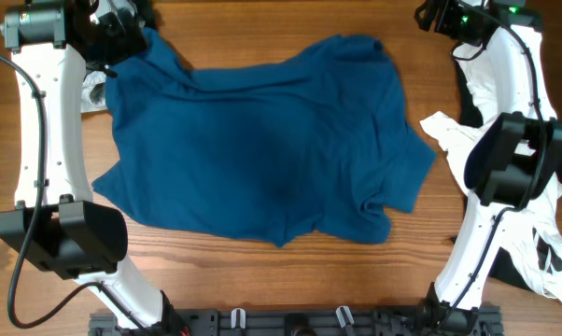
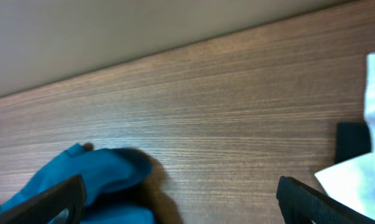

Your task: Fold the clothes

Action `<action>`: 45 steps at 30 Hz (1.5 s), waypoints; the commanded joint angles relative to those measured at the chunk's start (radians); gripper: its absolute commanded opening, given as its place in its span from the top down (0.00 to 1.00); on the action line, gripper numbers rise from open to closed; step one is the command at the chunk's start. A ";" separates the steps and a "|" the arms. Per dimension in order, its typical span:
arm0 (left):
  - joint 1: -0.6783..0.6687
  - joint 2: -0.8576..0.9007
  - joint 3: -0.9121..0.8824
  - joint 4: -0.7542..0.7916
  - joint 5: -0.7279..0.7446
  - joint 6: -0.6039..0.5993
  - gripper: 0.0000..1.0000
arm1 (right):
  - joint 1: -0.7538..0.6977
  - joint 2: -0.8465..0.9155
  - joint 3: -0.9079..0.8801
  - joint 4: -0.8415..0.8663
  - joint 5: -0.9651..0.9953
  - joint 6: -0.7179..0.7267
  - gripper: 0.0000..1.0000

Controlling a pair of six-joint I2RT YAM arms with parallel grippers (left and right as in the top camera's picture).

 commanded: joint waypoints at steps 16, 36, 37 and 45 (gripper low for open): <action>-0.002 -0.010 0.016 -0.010 0.011 0.021 0.00 | 0.132 0.226 -0.006 0.230 -0.264 0.476 0.42; -0.002 -0.010 0.016 -0.009 0.012 0.020 0.00 | 0.164 0.290 -0.021 0.142 -0.170 0.418 0.61; -0.002 -0.010 0.016 -0.009 0.012 0.020 0.00 | 0.153 0.290 -0.021 0.155 -0.169 0.420 0.70; -0.002 -0.010 0.016 0.018 0.012 0.020 0.00 | -0.008 0.079 0.022 0.138 -0.212 0.215 0.96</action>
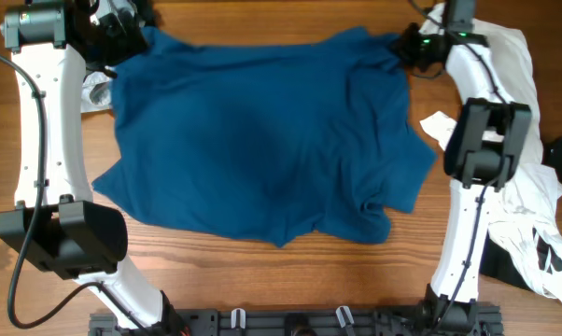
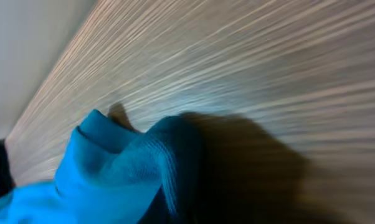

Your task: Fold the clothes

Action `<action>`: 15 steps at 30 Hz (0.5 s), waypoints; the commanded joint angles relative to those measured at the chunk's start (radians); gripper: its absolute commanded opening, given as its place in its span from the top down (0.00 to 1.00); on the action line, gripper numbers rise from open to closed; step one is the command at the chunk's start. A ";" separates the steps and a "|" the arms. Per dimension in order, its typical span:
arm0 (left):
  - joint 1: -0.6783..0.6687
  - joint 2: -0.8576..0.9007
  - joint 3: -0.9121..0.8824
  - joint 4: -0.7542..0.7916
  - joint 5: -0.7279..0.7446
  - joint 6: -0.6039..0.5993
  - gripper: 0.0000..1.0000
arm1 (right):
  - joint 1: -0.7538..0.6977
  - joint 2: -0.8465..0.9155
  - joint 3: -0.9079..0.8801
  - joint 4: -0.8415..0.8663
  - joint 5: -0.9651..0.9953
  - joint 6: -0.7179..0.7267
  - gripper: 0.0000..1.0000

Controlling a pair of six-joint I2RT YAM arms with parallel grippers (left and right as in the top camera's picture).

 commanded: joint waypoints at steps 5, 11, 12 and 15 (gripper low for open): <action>-0.018 -0.008 0.016 0.081 0.072 0.034 0.00 | -0.066 -0.373 0.031 -0.183 -0.024 -0.371 0.95; -0.121 0.176 0.016 0.328 0.071 0.078 0.00 | -0.062 -0.389 0.014 -0.423 -0.020 -0.463 0.96; -0.135 0.228 0.016 0.399 0.071 0.086 0.00 | -0.060 -0.389 0.014 -0.452 -0.008 -0.463 0.96; -0.178 0.392 0.016 0.597 0.063 0.141 0.00 | -0.042 -0.389 0.014 -0.515 0.044 -0.484 0.96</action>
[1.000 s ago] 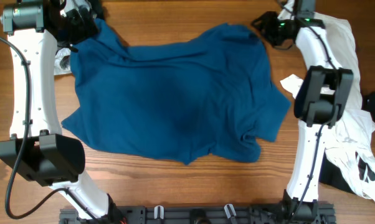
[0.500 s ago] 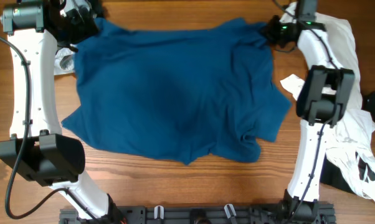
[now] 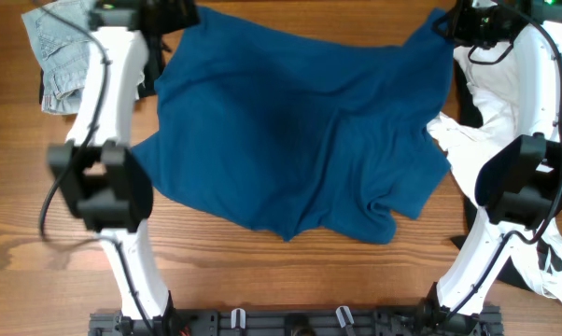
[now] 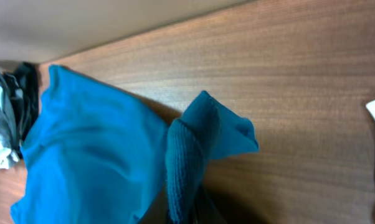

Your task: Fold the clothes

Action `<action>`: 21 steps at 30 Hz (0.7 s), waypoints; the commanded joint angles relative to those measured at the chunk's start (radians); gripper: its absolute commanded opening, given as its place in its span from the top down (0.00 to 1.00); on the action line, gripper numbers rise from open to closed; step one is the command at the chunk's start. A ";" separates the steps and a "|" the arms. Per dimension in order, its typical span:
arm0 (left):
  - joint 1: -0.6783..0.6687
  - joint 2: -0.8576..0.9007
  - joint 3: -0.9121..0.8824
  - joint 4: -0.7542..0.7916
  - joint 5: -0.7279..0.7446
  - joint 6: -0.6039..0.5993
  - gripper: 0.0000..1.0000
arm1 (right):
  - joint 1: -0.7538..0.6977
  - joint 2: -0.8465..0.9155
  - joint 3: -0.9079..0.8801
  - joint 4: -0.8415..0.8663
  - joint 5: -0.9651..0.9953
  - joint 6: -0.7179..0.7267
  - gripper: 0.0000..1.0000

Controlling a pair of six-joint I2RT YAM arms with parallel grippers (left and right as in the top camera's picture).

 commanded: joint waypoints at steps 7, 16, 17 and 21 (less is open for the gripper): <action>-0.056 0.378 0.006 0.408 0.000 0.091 0.01 | 0.092 0.016 -0.002 -0.077 0.175 -0.051 0.96; -0.063 0.455 0.006 0.058 -0.076 0.090 0.22 | 0.102 0.016 -0.003 -0.041 0.175 -0.016 0.94; -0.063 0.455 0.006 -0.045 -0.079 0.089 0.18 | 0.102 0.016 -0.002 -0.040 0.175 -0.016 0.94; -0.063 0.455 0.006 -0.413 -0.074 -0.012 0.12 | 0.102 0.016 -0.002 -0.040 0.175 -0.016 0.93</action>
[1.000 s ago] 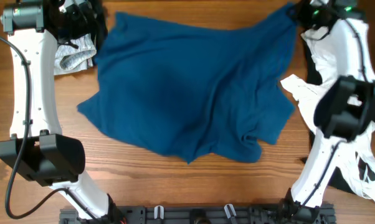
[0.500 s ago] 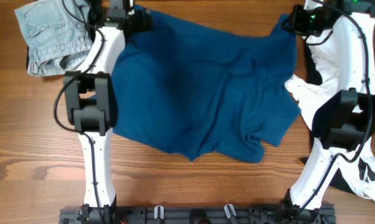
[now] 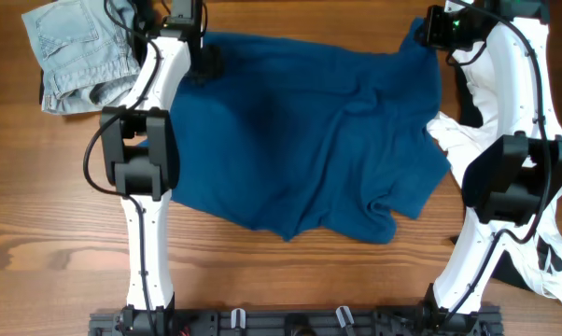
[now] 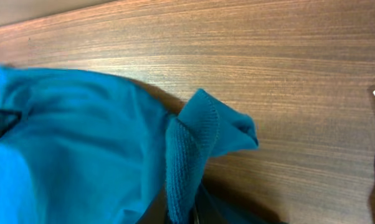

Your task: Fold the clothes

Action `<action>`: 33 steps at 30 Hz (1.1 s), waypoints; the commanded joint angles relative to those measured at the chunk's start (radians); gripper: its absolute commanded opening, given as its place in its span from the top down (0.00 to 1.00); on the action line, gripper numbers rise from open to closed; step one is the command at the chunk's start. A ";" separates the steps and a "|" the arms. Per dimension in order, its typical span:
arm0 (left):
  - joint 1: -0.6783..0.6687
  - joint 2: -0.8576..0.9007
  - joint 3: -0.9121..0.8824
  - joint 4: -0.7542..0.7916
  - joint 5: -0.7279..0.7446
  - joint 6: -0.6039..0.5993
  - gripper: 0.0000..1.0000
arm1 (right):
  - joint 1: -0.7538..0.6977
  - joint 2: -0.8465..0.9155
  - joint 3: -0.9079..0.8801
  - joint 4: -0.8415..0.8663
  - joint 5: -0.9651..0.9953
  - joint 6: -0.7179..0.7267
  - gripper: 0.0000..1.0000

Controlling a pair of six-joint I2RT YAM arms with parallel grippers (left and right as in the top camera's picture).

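A blue T-shirt (image 3: 300, 131) lies spread over the middle of the table, with loose folds near its front right. My right gripper (image 3: 430, 33) is at its far right corner. In the right wrist view the ribbed blue edge (image 4: 187, 162) is pinched in that gripper (image 4: 194, 214), whose fingers are almost hidden under the cloth. My left gripper (image 3: 203, 63) sits on the shirt's far left corner and appears shut on it; no wrist view shows it.
A pair of light blue jeans (image 3: 71, 51) lies bunched at the far left corner. White garments (image 3: 454, 131) with a dark one beneath are heaped along the right edge, down to the front right (image 3: 542, 252). Bare wood (image 3: 38, 243) shows at the front left.
Both grippers have come a little nearer with the shirt's far corners, the left one further right and lower. The far edge now lies lower on the table, with slack wrinkles in its middle.
First the left gripper was at the shirt's far left corner and the right gripper stood open beside the far right corner. Then the right gripper was at that corner. Then both corners were up and shifted right, baring the jeans. Now the edge is set back down.
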 commanded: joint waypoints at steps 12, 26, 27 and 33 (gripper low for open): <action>-0.009 0.051 0.322 -0.328 0.059 -0.018 0.01 | 0.003 0.016 -0.003 0.015 0.009 0.027 0.89; 0.075 0.194 0.314 -0.087 0.041 -0.071 0.52 | 0.003 0.016 -0.003 0.048 0.010 0.053 0.89; 0.075 0.193 0.314 -0.070 0.041 -0.079 0.73 | 0.003 0.016 -0.003 0.047 0.014 0.053 0.89; 0.073 0.185 0.316 -0.124 0.027 -0.100 0.96 | 0.003 0.016 -0.003 0.052 0.033 0.052 0.96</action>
